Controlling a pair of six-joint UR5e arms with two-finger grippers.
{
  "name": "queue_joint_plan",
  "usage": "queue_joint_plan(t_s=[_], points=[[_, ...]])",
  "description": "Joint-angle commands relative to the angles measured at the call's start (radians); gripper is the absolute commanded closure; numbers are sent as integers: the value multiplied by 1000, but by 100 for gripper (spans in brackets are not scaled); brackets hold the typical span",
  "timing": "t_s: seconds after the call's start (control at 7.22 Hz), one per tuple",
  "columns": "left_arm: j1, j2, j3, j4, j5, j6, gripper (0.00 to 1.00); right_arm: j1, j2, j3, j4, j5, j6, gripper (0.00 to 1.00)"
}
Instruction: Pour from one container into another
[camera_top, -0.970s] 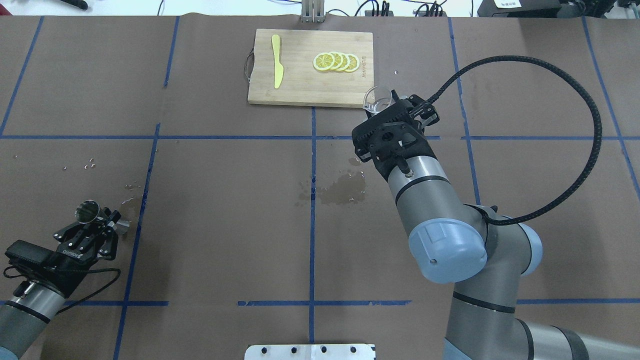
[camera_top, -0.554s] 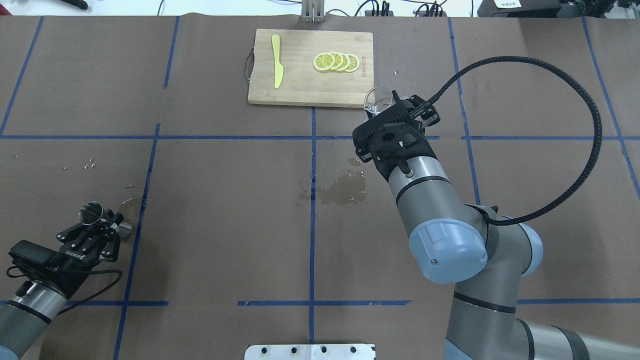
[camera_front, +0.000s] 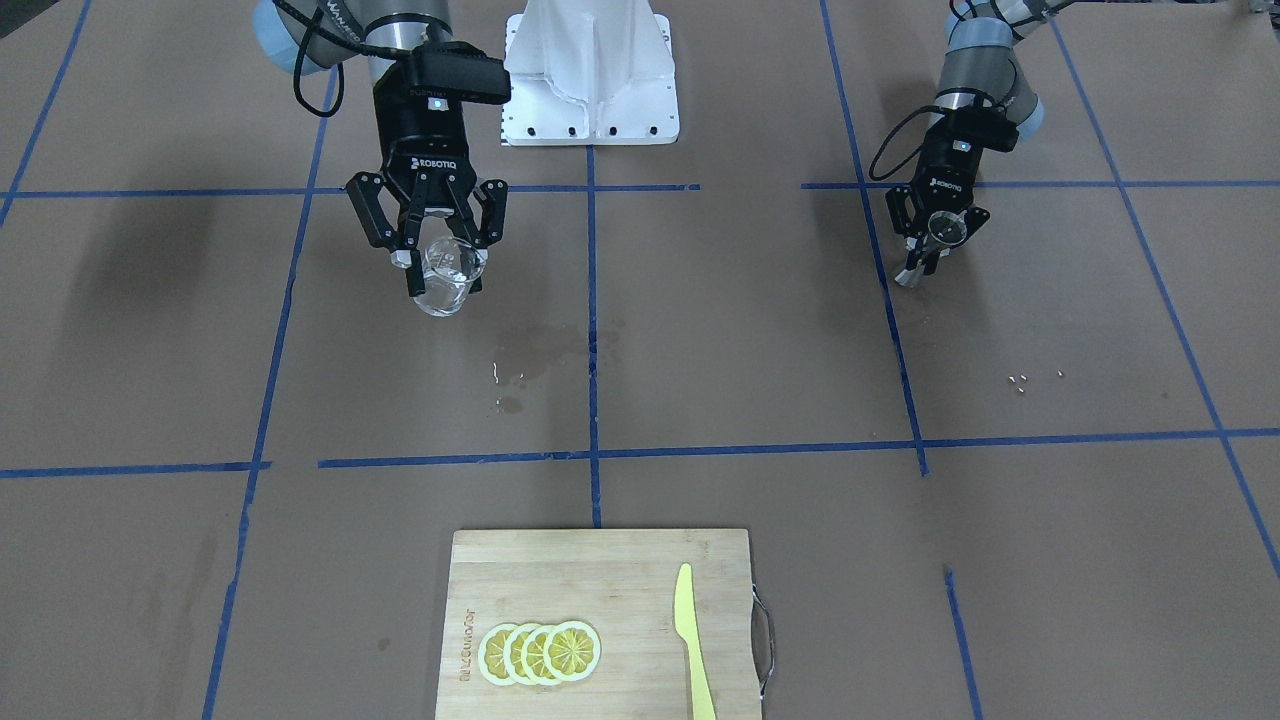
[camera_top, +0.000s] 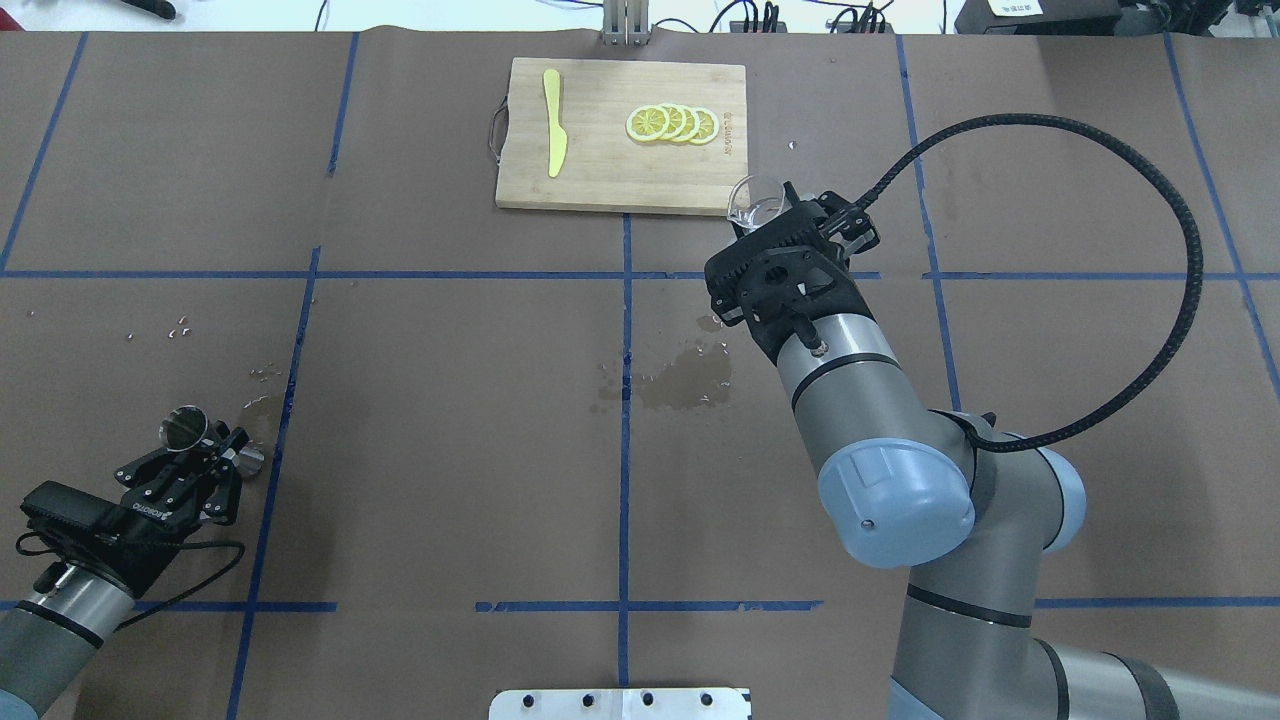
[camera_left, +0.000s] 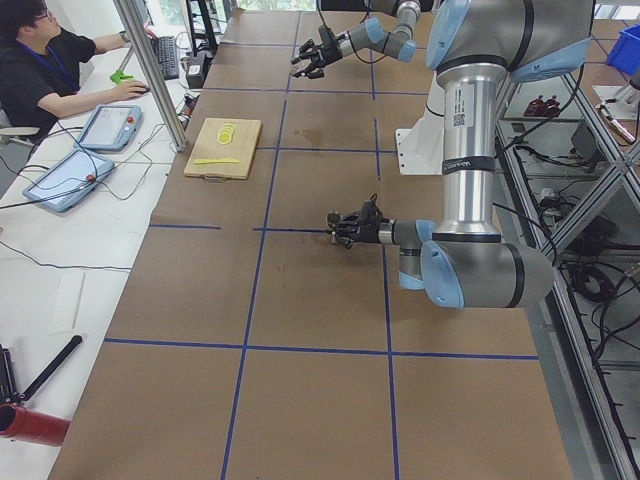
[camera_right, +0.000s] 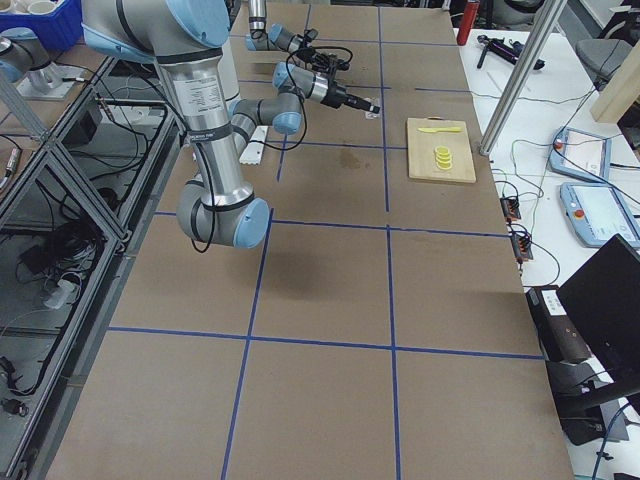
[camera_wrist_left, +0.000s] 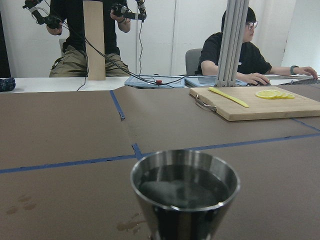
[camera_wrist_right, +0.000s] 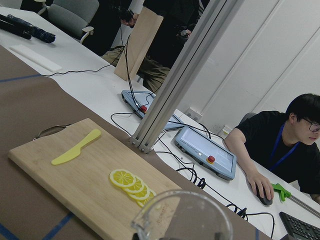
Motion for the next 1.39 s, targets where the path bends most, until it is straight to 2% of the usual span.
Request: queue_joint_plan(t_s=[0.0, 1.11, 1.25], points=[[0, -10, 2, -1, 0, -1, 100, 0, 0, 0, 0, 0, -2, 100], [2, -37, 33, 0, 3, 12, 100, 0, 5, 0, 0, 0, -2, 100], [0, -36, 30, 0, 1, 14, 83, 0, 3, 0, 0, 0, 0, 100]])
